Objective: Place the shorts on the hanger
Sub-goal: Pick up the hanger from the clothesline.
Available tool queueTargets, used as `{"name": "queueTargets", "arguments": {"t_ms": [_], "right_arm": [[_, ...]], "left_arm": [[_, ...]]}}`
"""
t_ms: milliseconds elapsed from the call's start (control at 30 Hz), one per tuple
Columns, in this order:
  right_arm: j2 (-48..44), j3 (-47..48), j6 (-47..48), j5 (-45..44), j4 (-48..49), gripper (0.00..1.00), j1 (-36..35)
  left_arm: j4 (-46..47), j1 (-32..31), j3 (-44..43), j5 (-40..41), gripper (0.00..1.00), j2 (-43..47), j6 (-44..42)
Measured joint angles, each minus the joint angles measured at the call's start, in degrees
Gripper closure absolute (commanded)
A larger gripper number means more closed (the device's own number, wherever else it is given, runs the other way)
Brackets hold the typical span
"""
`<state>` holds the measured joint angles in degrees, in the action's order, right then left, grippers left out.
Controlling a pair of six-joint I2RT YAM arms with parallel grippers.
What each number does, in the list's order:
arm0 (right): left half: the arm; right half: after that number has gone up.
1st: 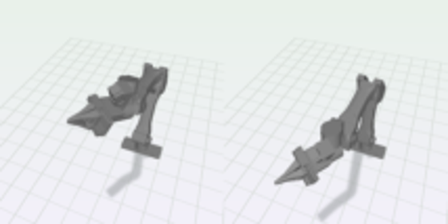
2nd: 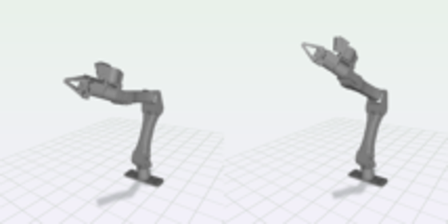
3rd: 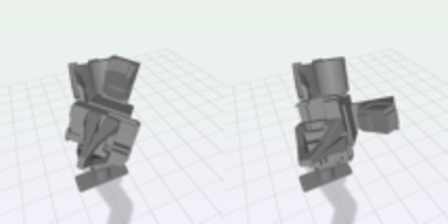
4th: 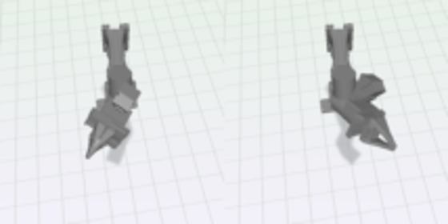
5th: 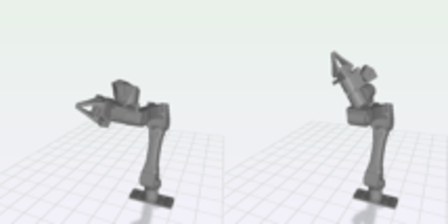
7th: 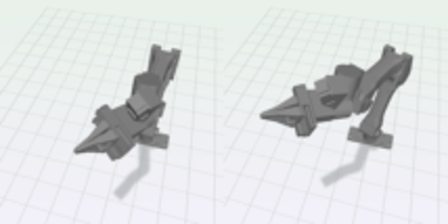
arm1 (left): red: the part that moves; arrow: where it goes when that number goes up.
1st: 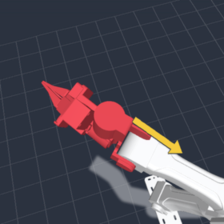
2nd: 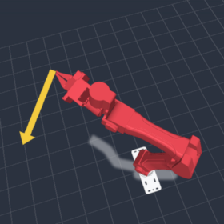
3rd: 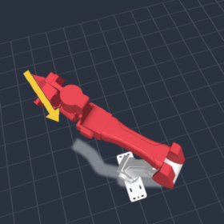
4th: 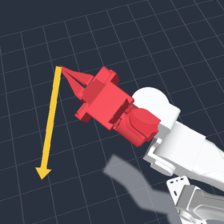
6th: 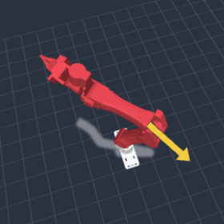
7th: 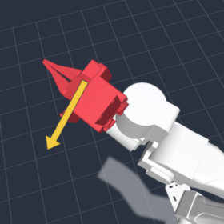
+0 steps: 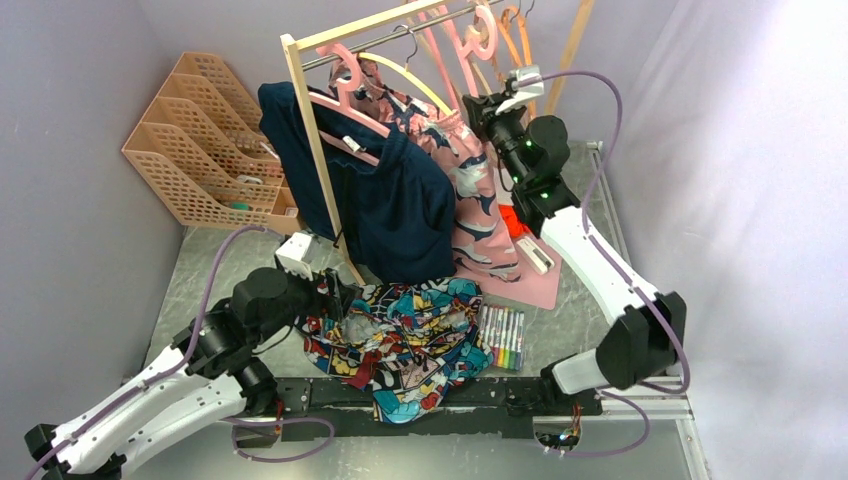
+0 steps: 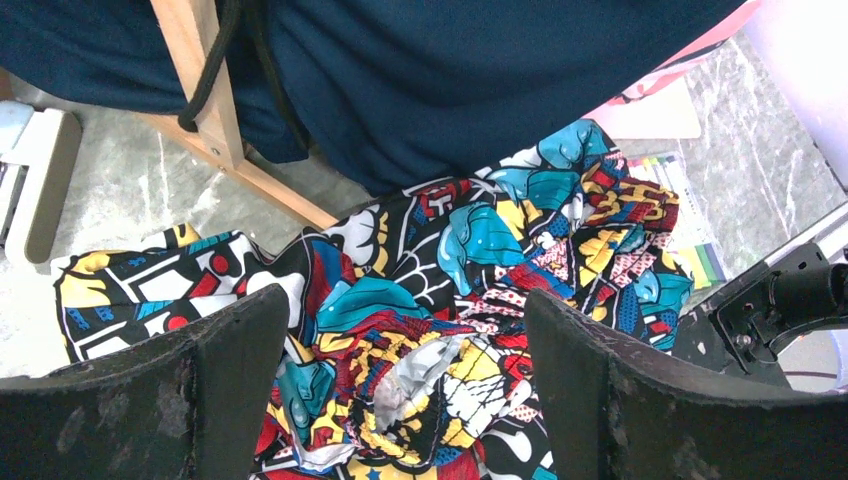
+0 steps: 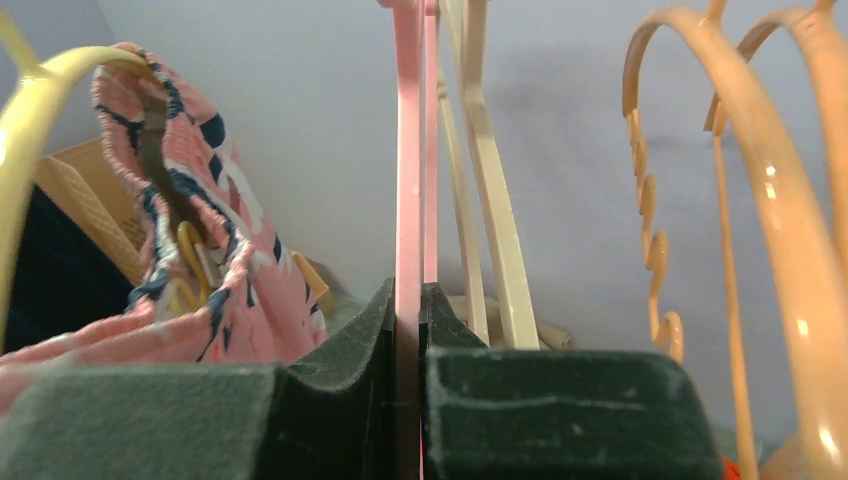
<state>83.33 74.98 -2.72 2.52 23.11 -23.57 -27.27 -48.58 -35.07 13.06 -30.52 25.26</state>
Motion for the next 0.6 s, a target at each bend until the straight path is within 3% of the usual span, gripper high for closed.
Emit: {"name": "queueTargets", "arguments": {"t_ms": [267,600], "right_arm": [[-12.83,-2.8,0.87,0.31,-8.92,1.0,0.02],[-22.36,-1.77,1.68,2.14,-28.96,1.0,0.04]], "left_arm": [[0.02,0.0,0.0,0.5,0.09,2.51,0.02],[0.0,0.0,0.0,0.9,0.09,4.59,0.07]]}}
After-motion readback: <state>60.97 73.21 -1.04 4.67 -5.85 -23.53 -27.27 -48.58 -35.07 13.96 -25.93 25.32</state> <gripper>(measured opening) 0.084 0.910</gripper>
